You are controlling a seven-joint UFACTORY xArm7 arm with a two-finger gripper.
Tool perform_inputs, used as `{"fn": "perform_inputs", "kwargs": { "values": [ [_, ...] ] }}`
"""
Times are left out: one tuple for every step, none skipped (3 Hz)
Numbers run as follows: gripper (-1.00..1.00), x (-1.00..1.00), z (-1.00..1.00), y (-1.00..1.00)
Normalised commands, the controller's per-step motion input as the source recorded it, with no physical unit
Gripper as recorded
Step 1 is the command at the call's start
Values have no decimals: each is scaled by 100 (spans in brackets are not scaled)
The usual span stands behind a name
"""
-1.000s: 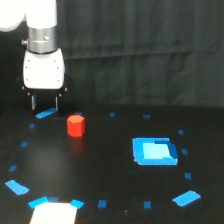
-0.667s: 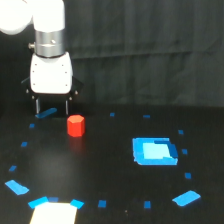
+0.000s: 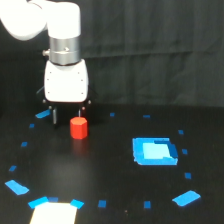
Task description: Pick up the red object from the table
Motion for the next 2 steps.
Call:
{"fn": "perform_inputs", "kwargs": {
  "values": [
    [-100,86,-17,100],
    [100,26,-28,-100]
  ]
}}
